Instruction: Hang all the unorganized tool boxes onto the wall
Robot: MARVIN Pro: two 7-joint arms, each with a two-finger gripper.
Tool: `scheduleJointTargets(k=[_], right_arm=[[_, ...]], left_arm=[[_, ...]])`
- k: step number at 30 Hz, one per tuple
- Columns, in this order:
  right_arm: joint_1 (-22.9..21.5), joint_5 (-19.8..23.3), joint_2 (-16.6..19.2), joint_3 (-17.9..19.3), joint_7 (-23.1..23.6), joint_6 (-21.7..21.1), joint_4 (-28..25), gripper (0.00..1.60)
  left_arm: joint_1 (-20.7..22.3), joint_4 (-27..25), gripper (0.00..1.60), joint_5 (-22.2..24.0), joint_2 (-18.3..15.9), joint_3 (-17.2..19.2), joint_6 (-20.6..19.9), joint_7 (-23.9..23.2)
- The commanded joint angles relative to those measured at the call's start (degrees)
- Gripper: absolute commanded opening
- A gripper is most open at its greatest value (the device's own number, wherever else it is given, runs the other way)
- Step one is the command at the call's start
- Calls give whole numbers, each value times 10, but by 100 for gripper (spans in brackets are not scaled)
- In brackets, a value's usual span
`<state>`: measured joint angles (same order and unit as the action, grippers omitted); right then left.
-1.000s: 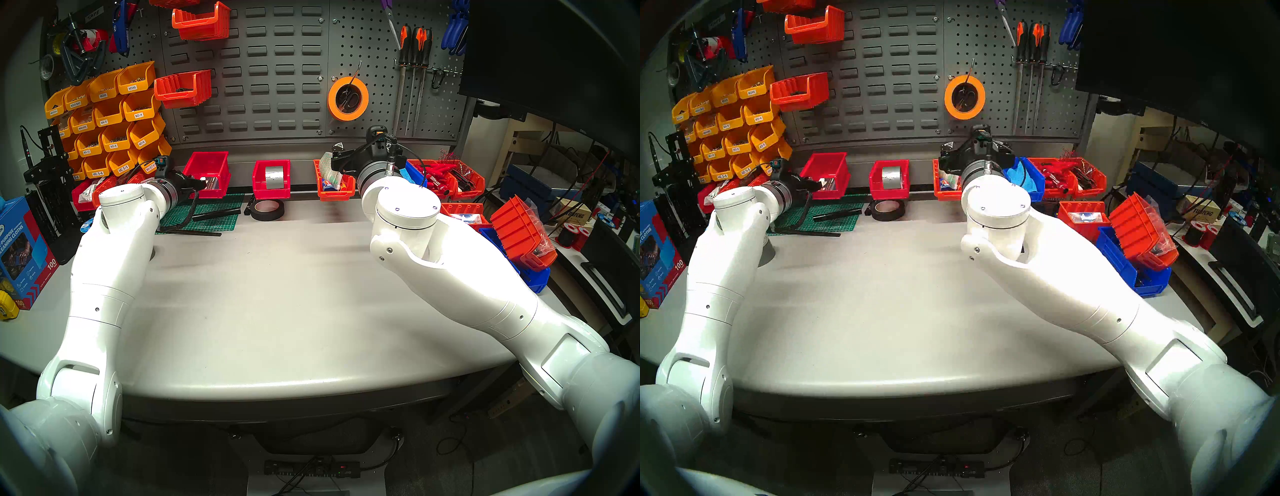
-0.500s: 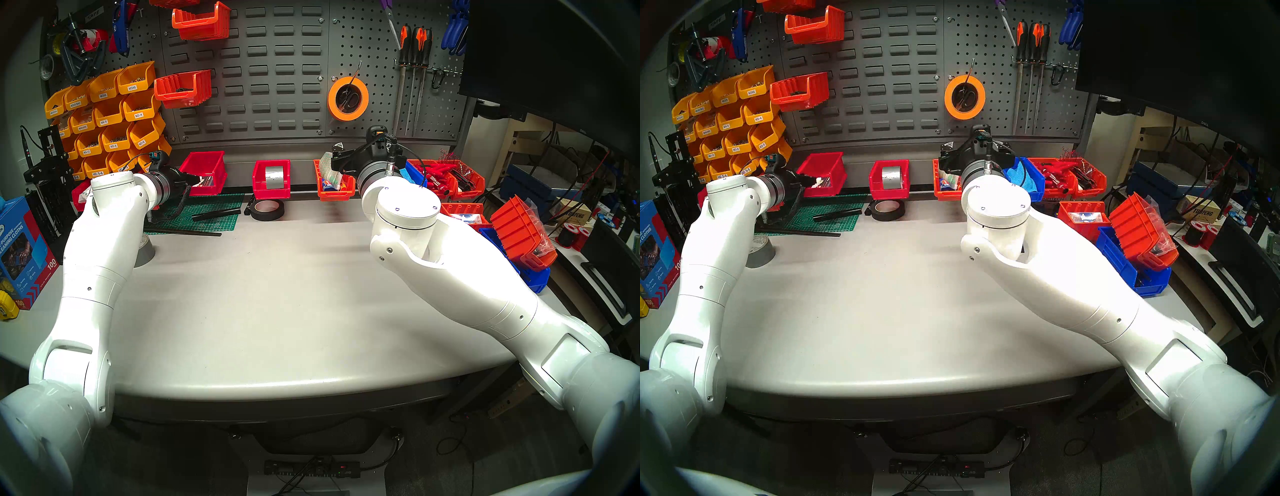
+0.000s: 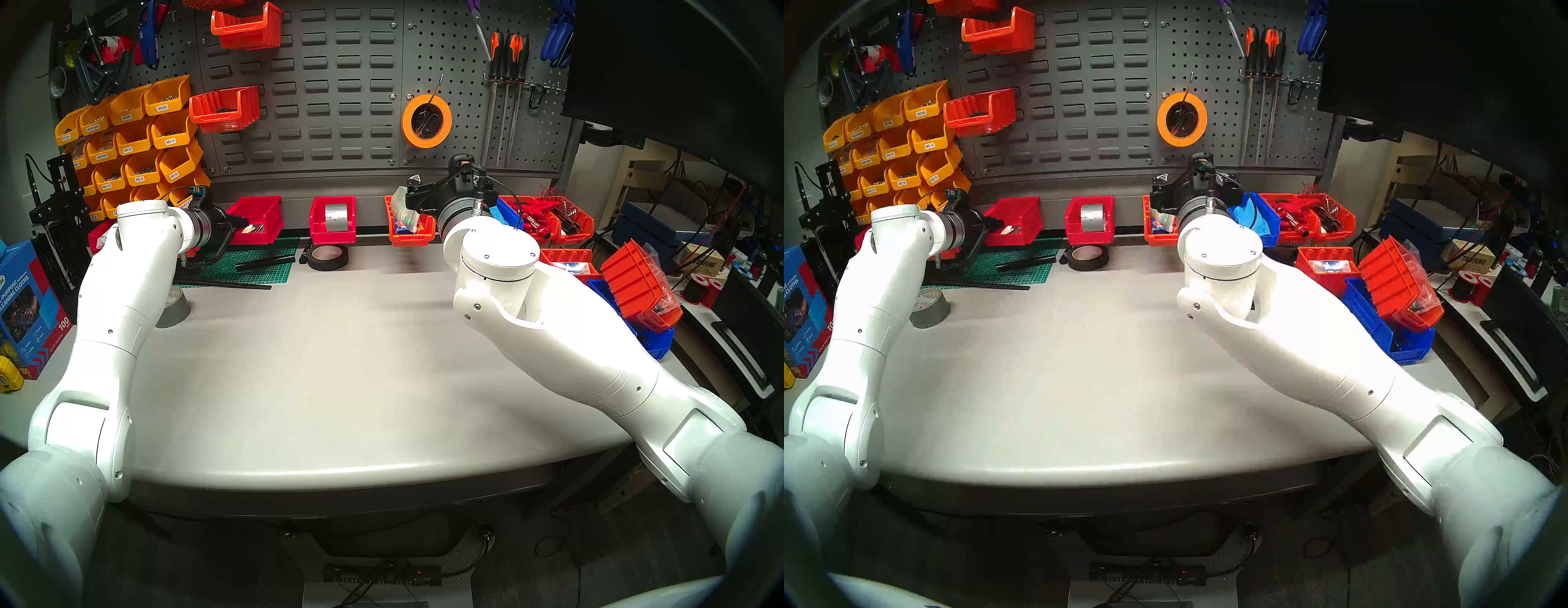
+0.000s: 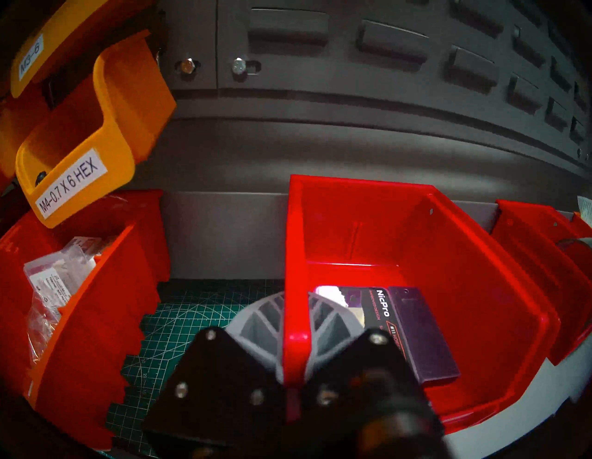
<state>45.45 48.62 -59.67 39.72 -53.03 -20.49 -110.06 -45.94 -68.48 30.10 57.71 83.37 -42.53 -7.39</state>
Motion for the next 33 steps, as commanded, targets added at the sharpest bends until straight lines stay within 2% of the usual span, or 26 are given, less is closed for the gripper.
scheduleJointTargets(k=[1,9,14,19,28,33], right_arm=[[-8,-3,-1,3,0,-1,-4,160],[-8,-3,-1,3,0,-1,-4,160],[-8,-3,-1,3,0,0,-4,160],[-8,-3,-1,3,0,0,-4,160],[-8,-3,-1,3,0,0,-4,160],[-8,-3,-1,2,0,-1,-4,160]], left_arm=[[57,17,0,-7,7,-9,16,-6],[76,40,0,-16,14,-17,20,-10],[96,56,0,-9,33,-3,20,0],[100,49,0,1,43,9,12,1],[65,1,0,32,69,45,-27,37],[46,-26,0,29,80,51,-52,81]])
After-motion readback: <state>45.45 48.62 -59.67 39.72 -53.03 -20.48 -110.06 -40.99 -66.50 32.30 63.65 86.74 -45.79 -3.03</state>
